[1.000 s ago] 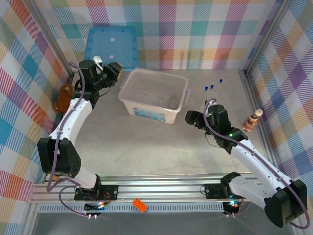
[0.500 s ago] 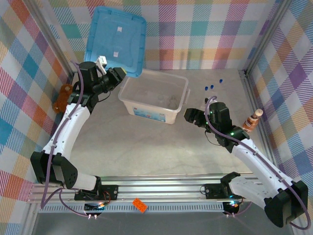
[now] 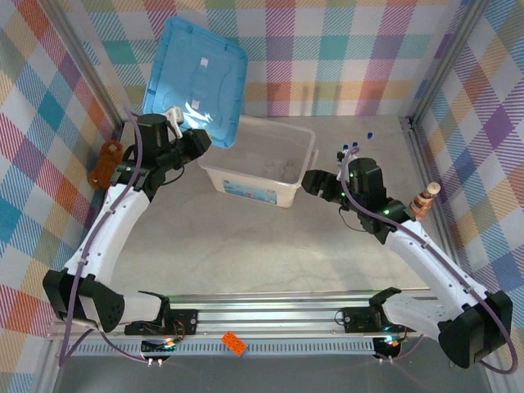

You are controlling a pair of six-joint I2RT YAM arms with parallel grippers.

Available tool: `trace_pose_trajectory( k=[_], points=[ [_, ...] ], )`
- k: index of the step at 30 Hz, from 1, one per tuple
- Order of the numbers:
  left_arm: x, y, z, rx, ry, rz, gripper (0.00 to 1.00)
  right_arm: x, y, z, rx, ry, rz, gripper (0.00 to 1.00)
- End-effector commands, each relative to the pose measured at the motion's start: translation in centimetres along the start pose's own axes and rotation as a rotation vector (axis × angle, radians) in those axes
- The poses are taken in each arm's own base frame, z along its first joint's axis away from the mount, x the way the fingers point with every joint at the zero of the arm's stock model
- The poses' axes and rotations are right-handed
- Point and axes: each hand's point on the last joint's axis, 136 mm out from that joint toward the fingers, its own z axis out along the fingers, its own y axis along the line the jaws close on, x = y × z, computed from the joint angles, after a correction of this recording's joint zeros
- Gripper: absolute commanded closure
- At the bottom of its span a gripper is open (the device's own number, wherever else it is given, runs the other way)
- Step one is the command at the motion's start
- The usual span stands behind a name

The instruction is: Organize the chemistry lab equipment

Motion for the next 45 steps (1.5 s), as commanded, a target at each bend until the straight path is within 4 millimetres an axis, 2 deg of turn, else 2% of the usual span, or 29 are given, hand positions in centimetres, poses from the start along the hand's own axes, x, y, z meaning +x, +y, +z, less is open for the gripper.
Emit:
trace_pose_trajectory(
  k=[1, 8, 16, 25, 30, 35, 39, 45],
  points=[
    [-0.6, 0.1, -1.5, -0.045, -0.056, 0.104, 1.00, -1.0, 2.4, 0.0, -0.076, -0.007, -0.029, 0.24],
    [0.8, 0.8, -2.0, -0.150, -0.052, 0.232, 1.00, -1.5, 4.0, 1.0, -0.125, 0.020, -0.035, 0.24],
    [1.3, 0.3, -2.9, -0.263, -0.077, 0.396, 1.00, -2.7, 8.1, 2.3, -0.278, 0.093, -0.040, 0.23],
    [-0.2, 0.1, -4.5, -0.392, -0.133, 0.527, 1.00, -5.1, 12.1, 2.4, -0.415, 0.124, -0.030, 0.20],
    [-1.2, -0.2, -5.2, -0.474, -0.167, 0.624, 1.00, -7.2, 14.1, 2.1, -0.509, 0.129, -0.002, 0.18],
    [-1.5, -1.0, -5.4, -0.519, -0.187, 0.709, 1.00, -9.2, 15.6, 3.1, -0.607, 0.165, 0.065, 0.15],
    [-1.7, -1.5, -5.5, -0.567, -0.196, 0.778, 1.00, -10.5, 16.8, 2.9, -0.646, 0.164, 0.078, 0.14],
    [-1.8, -2.1, -5.5, -0.644, -0.201, 0.888, 1.00, -11.8, 17.2, 2.8, -0.653, 0.174, 0.101, 0.13]
  ],
)
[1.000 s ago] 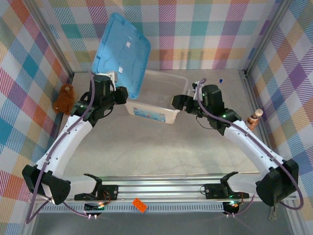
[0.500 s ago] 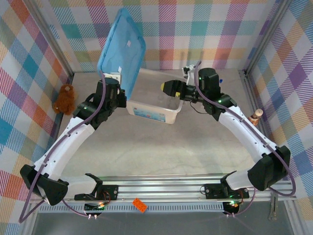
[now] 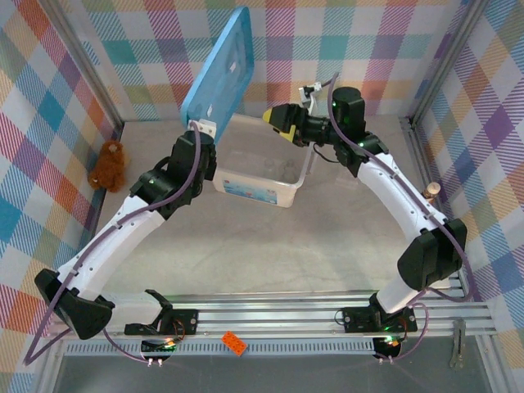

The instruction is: Organize the chemistry lab equipment

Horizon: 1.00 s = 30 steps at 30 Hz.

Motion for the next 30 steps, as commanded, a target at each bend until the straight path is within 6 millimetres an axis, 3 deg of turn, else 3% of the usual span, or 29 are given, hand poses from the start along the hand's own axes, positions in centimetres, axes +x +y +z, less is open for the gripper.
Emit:
trace_pose_trajectory(
  k=[1, 12, 20, 24, 30],
  points=[
    [-2.9, 1.5, -1.2, -0.115, -0.081, 0.044, 1.00, -1.2, 2.6, -0.7, -0.068, -0.003, -0.012, 0.13],
    [-3.2, -1.1, -1.1, -0.232, -0.081, 0.294, 1.00, -1.9, 2.9, -3.3, -0.028, -0.049, 0.002, 0.11],
    [-2.8, -2.8, -0.6, -0.244, -0.076, 0.355, 1.00, -3.9, 2.7, -7.3, -0.020, -0.190, 0.020, 0.10],
    [-2.8, -3.8, -0.6, -0.259, -0.088, 0.392, 1.00, -5.5, 3.0, -7.6, -0.031, -0.206, 0.036, 0.10],
    [-2.9, -5.0, -0.7, -0.283, -0.109, 0.434, 1.00, -7.7, 3.5, -6.4, -0.023, -0.175, 0.081, 0.10]
  ],
)
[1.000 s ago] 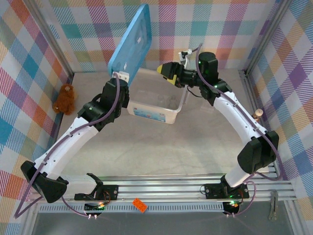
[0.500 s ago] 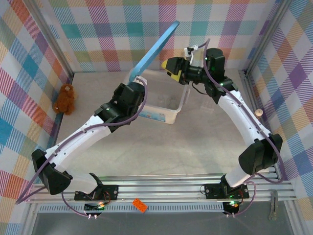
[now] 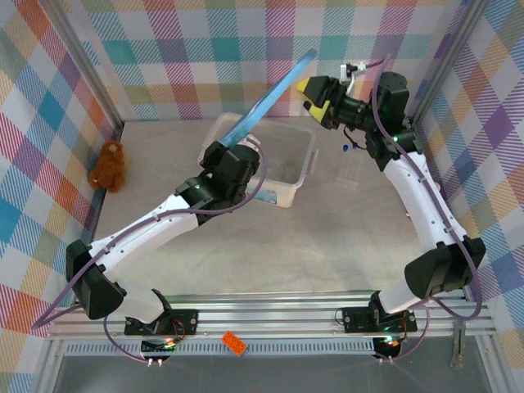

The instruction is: Organize the chemistry lab equipment

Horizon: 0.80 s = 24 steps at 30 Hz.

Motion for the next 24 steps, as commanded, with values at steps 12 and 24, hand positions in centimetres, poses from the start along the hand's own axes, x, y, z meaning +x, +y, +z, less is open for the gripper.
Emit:
trace_pose_trajectory(
  k=[12, 24],
  points=[
    [-2.4, -0.3, -1.2, -0.105, -0.067, -0.003, 1.00, -0.7, -3.0, 2.7, 0.109, 0.106, 0.154, 0.13],
    [-3.8, -0.7, -2.4, -0.246, -0.119, 0.074, 1.00, 1.0, -4.8, 3.6, 0.167, 0.181, 0.196, 0.43]
  ],
)
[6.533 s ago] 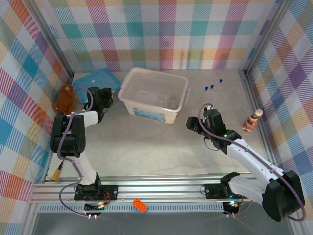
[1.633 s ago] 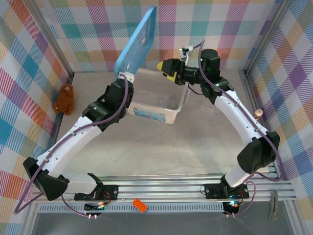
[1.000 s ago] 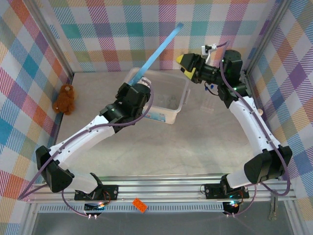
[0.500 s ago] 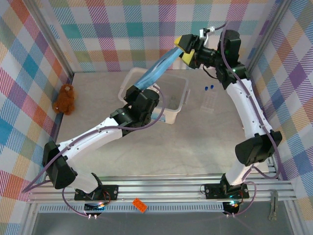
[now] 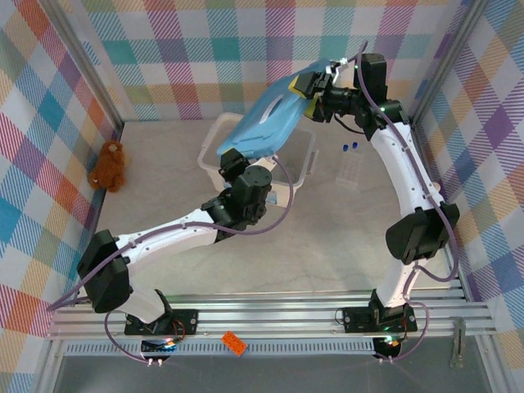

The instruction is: Organize the chemistry lab equipment

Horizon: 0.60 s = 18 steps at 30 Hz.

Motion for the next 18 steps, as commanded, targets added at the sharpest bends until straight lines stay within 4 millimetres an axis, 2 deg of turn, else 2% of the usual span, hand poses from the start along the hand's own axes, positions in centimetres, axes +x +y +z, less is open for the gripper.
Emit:
trace_pose_trajectory(
  k=[1, 4, 9, 14, 18],
  points=[
    [-2.1, 2.6, -0.8, -0.063, -0.056, -0.121, 1.00, 1.9, 0.7, -0.2, -0.008, 0.050, -0.016, 0.47],
    [-2.4, 2.8, -0.8, -0.081, -0.055, -0.119, 1.00, 2.5, -0.4, -0.2, 0.003, 0.054, -0.004, 0.61],
    [-2.7, 2.4, -0.7, -0.091, -0.055, -0.108, 1.00, 3.1, -0.9, -0.3, -0.009, 0.055, -0.008, 0.84],
    [-2.6, 2.6, -0.7, -0.112, -0.045, -0.117, 0.99, 3.3, -0.3, -0.6, -0.040, 0.041, -0.028, 0.87],
    [-2.6, 2.8, -0.7, -0.139, -0.036, -0.129, 0.83, 3.3, 1.0, -1.3, -0.083, 0.017, -0.062, 0.89]
  ],
)
